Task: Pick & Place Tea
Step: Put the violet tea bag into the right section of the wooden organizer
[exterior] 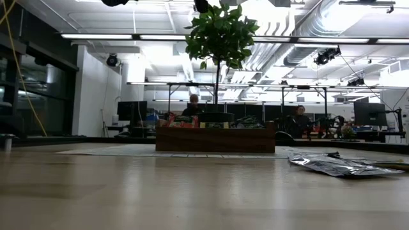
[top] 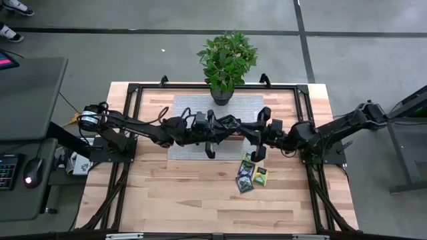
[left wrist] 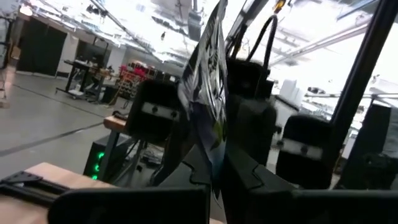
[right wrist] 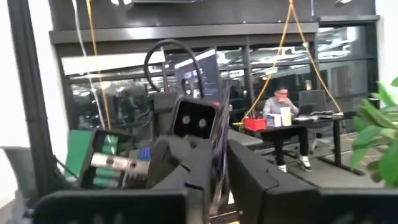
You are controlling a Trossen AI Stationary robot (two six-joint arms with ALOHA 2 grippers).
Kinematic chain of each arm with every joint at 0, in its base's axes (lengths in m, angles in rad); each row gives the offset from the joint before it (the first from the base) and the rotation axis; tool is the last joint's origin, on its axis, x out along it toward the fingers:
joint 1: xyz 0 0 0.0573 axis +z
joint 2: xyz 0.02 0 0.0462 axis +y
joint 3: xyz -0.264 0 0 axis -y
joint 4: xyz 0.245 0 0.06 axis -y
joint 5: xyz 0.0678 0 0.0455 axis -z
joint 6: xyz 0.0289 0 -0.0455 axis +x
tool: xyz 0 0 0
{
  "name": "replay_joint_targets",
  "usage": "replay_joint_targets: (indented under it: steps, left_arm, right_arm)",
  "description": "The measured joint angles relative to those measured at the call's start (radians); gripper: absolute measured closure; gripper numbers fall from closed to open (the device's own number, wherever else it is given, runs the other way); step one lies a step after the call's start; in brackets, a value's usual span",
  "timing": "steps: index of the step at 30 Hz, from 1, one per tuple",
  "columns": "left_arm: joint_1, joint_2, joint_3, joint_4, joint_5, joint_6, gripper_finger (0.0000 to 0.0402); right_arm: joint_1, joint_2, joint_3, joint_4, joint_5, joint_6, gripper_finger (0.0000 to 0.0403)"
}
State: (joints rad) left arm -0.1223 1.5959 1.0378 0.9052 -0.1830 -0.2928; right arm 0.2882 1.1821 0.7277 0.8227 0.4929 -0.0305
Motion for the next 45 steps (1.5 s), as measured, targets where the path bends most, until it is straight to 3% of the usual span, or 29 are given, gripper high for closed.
replay_joint_targets:
  steps: [6, 11, 14, 18, 24, 28, 37, 45]
  left_arm:
    - [0.0, 0.0, 0.0, -0.053, 0.025, 0.0, 0.04]
    - [0.012, 0.0, 0.003, -0.133, 0.107, -0.002, 0.04]
    - [0.023, 0.0, 0.034, -0.243, 0.17, 0.01, 0.0401]
    - [0.04, 0.0, 0.125, -0.492, 0.242, 0.087, 0.0401]
    - [0.037, 0.0, 0.323, -0.912, 0.226, 0.27, 0.0401]
    - [0.037, 0.0, 0.393, -1.037, 0.157, 0.345, 0.0401]
    - [0.037, -0.001, 0.402, -1.115, 0.043, 0.393, 0.0401]
    - [0.037, 0.0, 0.402, -1.16, -0.06, 0.394, 0.0401]
  right_arm:
    - [0.0, -0.064, 0.0, -0.094, -0.026, 0.078, 0.0286]
    - [-0.005, -0.163, 0.001, -0.247, -0.076, 0.188, 0.0233]
    - [-0.021, -0.214, 0.054, -0.442, -0.12, 0.244, 0.0214]
    - [-0.041, -0.23, 0.252, -0.815, -0.158, 0.249, 0.0209]
    - [-0.126, -0.12, 0.658, -1.451, -0.27, 0.285, 0.0212]
    - [-0.185, -0.003, 0.898, -1.738, -0.363, 0.306, 0.0212]
    - [-0.218, 0.298, 1.226, -2.031, -0.444, 0.207, 0.0213]
    - [-0.215, 0.451, 1.287, -2.145, -0.435, 0.205, 0.0213]
